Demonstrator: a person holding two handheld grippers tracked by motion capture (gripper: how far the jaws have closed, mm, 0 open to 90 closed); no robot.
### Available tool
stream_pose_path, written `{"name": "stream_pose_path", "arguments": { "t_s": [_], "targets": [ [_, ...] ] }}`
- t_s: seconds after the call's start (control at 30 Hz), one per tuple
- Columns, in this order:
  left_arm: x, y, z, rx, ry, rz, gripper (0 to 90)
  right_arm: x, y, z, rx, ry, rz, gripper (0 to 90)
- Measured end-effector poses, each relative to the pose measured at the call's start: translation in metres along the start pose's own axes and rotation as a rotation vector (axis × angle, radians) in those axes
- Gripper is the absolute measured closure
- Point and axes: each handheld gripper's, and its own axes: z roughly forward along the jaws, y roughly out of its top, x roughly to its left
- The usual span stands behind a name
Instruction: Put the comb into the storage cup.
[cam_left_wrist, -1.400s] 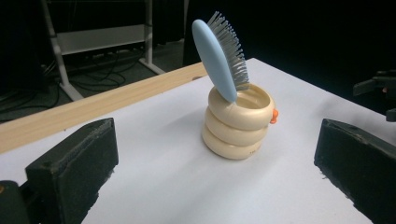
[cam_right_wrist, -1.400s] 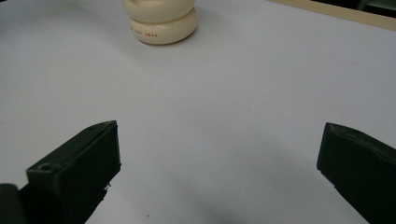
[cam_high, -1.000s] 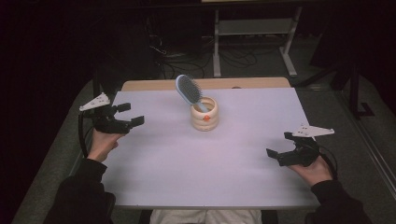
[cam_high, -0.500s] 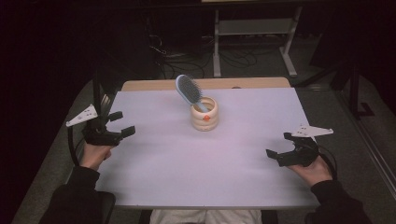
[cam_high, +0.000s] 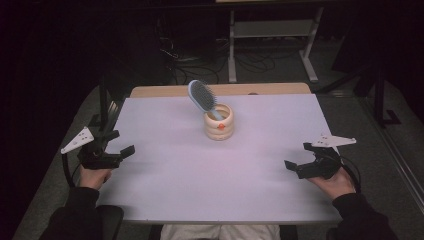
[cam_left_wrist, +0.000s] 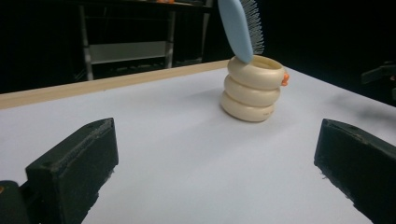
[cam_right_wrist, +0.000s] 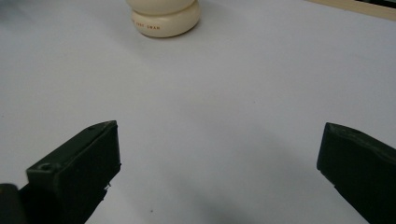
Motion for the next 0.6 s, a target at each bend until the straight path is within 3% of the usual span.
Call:
{"name": "stream_pose_path", "arguments": {
  "t_s": [0.3,0.6],
  "targets": [
    [0.004,-0.013,-0.011,0.006,0.052,-0.003,0.0,0.000,-0.001,0.001,0.006,0.000,-0.002,0.0],
    [0.005,-0.017,-0.013,0.003,0.054,-0.017,0.0,0.001,-0.001,0.001,0.012,0.001,-0.002,0.0]
  ]
}}
